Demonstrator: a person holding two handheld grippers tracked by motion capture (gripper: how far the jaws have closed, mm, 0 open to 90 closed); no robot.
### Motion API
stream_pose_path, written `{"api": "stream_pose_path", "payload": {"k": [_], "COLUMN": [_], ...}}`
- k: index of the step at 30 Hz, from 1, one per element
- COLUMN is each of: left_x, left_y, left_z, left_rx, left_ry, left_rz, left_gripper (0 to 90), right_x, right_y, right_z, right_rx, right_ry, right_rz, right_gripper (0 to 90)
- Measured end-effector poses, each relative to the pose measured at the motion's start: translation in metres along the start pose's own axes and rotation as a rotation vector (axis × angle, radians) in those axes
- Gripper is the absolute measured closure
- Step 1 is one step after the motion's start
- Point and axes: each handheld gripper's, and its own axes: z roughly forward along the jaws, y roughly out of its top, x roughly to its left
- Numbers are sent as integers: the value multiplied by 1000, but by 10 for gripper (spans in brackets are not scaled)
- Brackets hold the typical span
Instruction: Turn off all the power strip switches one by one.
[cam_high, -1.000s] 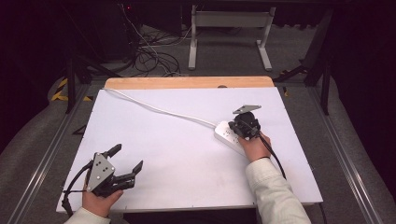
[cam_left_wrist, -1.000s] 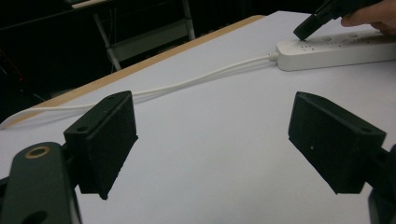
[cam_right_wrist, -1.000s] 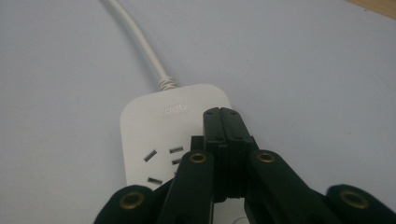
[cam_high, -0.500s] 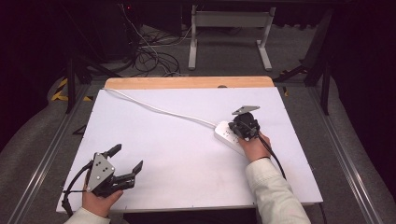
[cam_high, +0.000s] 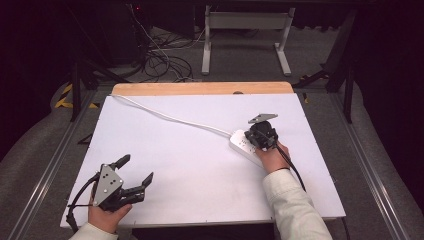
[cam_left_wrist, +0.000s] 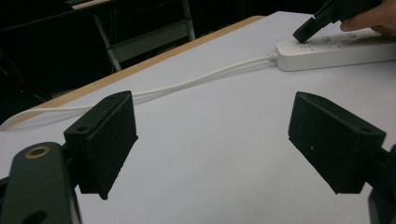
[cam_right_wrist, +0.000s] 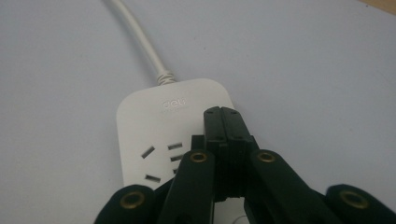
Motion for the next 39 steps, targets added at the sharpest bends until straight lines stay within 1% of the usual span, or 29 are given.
{"api": "stream_pose_path", "payload": {"k": [1,2,4,7,8,9,10,11,13,14,16,17,19,22,26,33,35,36,37,38,39], "left_x": [0,0,0,0,0,1,1,2,2,3,2,2,2,2,1,3,4,4,4,3,3], "left_y": [0,0,0,0,0,1,0,0,-1,-1,0,0,0,0,0,0,1,1,1,1,1], "left_z": [0,0,0,-1,-1,-1,-1,-1,1,1,0,0,0,0,0,0,0,0,0,1,1], "left_rx": [0,1,0,-2,-6,-5,-6,-5,3,4,0,-2,-3,-4,-3,-1,-4,-3,-1,-1,1], "left_ry": [0,-1,-1,1,3,2,-1,0,-2,-3,-2,0,2,1,-2,0,1,0,-1,-6,-6], "left_rz": [0,-1,1,-3,-1,0,-5,-1,-8,-9,-7,-3,0,1,-7,-6,-14,-16,-10,-18,-13], "left_gripper": [160,160,160,160,160,160,160,160,160,160,160,160,160,160,160,160,160,160,160,159,157], "right_x": [-1,-2,1,3,3,4,6,10,9,10,12,12,12,13,13,16,15,15,15,15,14], "right_y": [0,0,0,0,0,2,5,11,18,19,17,17,16,16,16,17,17,17,16,16,16], "right_z": [0,1,1,0,-3,-5,-11,-23,-34,-36,-36,-36,-38,-43,-47,-56,-60,-63,-65,-66,-69], "right_rx": [0,4,5,0,-26,-24,-58,-118,-165,-167,-155,-154,-165,-184,-195,-228,-238,-240,-242,-244,-251], "right_ry": [6,9,-11,-22,-26,-15,-15,-22,17,31,24,26,33,41,47,56,68,77,77,71,73], "right_rz": [13,15,-11,-17,-15,-18,-41,-55,-27,-22,-38,-37,-29,-30,-26,-49,-50,-52,-45,-44,-34], "right_gripper": [900,900,900,900,900,900,900,900,900,900,900,900,900,900,900,900,900,890,832,810,795]}}
